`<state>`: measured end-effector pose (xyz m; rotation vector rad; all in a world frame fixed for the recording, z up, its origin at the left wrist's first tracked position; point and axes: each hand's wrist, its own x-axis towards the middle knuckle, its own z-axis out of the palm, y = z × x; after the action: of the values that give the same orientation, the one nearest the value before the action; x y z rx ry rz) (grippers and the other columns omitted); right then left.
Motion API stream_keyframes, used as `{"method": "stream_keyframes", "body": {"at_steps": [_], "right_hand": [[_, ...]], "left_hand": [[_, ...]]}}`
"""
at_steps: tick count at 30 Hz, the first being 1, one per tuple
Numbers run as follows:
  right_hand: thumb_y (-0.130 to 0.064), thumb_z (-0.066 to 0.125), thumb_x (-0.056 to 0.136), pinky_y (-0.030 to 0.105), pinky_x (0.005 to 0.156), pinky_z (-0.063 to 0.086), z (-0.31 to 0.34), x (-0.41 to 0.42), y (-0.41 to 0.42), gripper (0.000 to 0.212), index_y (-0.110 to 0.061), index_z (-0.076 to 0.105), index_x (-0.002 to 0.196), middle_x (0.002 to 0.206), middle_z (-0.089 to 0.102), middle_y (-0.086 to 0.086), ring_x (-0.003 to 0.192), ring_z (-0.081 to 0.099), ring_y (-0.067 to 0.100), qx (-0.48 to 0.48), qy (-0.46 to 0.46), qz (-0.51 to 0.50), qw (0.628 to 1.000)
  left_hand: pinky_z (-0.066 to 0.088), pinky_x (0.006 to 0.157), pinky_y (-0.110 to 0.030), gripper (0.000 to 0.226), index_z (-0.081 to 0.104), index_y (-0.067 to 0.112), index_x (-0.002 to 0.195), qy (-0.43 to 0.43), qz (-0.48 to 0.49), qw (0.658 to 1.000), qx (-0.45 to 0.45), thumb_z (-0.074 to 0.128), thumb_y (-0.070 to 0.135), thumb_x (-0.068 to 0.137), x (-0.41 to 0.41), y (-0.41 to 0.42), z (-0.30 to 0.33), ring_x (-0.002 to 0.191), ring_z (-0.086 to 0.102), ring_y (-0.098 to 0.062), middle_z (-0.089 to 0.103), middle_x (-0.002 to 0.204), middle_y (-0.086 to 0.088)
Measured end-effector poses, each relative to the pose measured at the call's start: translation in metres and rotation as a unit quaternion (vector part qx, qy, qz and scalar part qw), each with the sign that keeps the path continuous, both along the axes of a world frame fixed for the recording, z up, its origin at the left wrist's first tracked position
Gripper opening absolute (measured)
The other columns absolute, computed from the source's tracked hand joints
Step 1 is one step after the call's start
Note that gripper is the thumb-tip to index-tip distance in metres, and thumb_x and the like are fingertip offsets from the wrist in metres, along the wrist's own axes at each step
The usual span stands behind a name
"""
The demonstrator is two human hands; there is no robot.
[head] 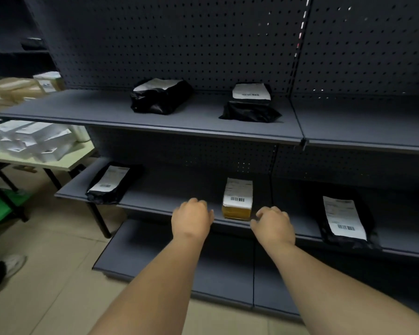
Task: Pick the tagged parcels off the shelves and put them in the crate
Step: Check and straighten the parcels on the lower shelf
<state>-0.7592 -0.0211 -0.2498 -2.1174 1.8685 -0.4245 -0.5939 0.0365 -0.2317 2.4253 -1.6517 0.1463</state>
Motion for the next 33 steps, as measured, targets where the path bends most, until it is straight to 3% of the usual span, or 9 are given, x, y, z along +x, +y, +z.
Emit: {"method": "stream_keyframes", "body": {"at_steps": [6,11,14,18,21,24,27,29,33], "right_hand": [[-0.033,0.055,0.089,0.030,0.078,0.042,-0.007,0.020,-0.026,0.028,-0.020,0.061,0.113,0.113,0.056,0.004,0.106,0.048,0.022,0.020,0.002,-0.053,0.998],[-0.029,0.057,0.089,0.028,0.072,0.046,-0.019,0.039,-0.054,0.025,-0.016,0.063,0.109,0.111,0.059,0.006,0.099,0.054,0.021,0.082,-0.078,-0.119,0.986],[-0.025,0.057,0.088,0.028,0.063,0.046,-0.031,0.046,-0.075,0.022,-0.010,0.066,0.101,0.102,0.066,0.008,0.083,0.056,0.019,0.151,-0.184,-0.170,0.956],[-0.026,0.060,0.088,0.033,0.077,0.045,-0.054,0.046,-0.096,0.034,-0.002,0.060,0.112,0.092,0.058,0.009,0.083,0.051,0.023,0.248,-0.369,-0.297,0.845],[-0.028,0.060,0.089,0.033,0.085,0.040,-0.072,0.044,-0.110,0.045,-0.001,0.053,0.125,0.119,0.059,0.015,0.100,0.053,0.026,0.282,-0.472,-0.332,0.767],[-0.030,0.053,0.094,0.032,0.097,0.037,-0.084,0.045,-0.126,0.048,-0.006,0.046,0.136,0.136,0.051,0.013,0.121,0.049,0.026,0.303,-0.529,-0.329,0.721],[-0.033,0.046,0.097,0.029,0.093,0.036,-0.093,0.047,-0.138,0.042,-0.009,0.050,0.131,0.128,0.058,0.010,0.104,0.054,0.020,0.321,-0.562,-0.314,0.694],[-0.034,0.045,0.097,0.030,0.090,0.037,-0.099,0.047,-0.143,0.039,-0.011,0.052,0.128,0.116,0.061,0.008,0.097,0.055,0.019,0.324,-0.568,-0.314,0.688],[-0.031,0.046,0.098,0.038,0.101,0.044,-0.110,0.047,-0.150,0.034,-0.011,0.056,0.122,0.104,0.065,0.009,0.101,0.061,0.024,0.328,-0.576,-0.306,0.683]], "left_hand": [[0.038,0.065,-0.030,0.030,0.062,0.015,0.090,0.041,-0.038,0.998,0.019,0.044,0.038,0.094,0.025,-0.042,-0.011,0.077,0.052,-0.019,0.050,0.083,0.000],[0.041,0.058,-0.029,0.032,0.059,0.013,0.084,0.203,-0.001,0.976,0.076,0.044,0.037,0.096,0.043,-0.083,-0.027,0.067,0.052,-0.018,0.052,0.071,-0.001],[0.045,0.069,-0.030,0.031,0.061,0.011,0.091,0.360,0.026,0.928,0.091,0.044,0.036,0.097,0.048,-0.104,-0.042,0.077,0.054,-0.020,0.058,0.080,-0.006],[0.042,0.080,-0.033,0.029,0.058,0.011,0.101,0.588,0.148,0.791,0.081,0.050,0.037,0.094,0.046,-0.125,-0.069,0.088,0.052,-0.024,0.055,0.087,-0.006],[0.046,0.089,-0.038,0.027,0.058,0.012,0.090,0.664,0.170,0.726,0.059,0.053,0.038,0.093,0.042,-0.142,-0.091,0.098,0.056,-0.027,0.059,0.098,-0.010],[0.045,0.096,-0.039,0.030,0.056,0.012,0.085,0.699,0.173,0.693,0.039,0.052,0.041,0.093,0.039,-0.157,-0.106,0.100,0.056,-0.027,0.058,0.093,-0.006],[0.039,0.097,-0.036,0.037,0.054,0.013,0.119,0.745,0.172,0.643,0.032,0.048,0.041,0.095,0.036,-0.168,-0.116,0.112,0.054,-0.027,0.059,0.106,-0.003],[0.037,0.096,-0.035,0.042,0.050,0.013,0.126,0.759,0.173,0.627,0.035,0.045,0.041,0.096,0.034,-0.173,-0.119,0.117,0.051,-0.027,0.058,0.117,-0.007],[0.039,0.087,-0.032,0.024,0.053,0.019,0.102,0.770,0.165,0.615,0.037,0.042,0.040,0.097,0.031,-0.175,-0.122,0.091,0.056,-0.019,0.061,0.090,0.001]]}}
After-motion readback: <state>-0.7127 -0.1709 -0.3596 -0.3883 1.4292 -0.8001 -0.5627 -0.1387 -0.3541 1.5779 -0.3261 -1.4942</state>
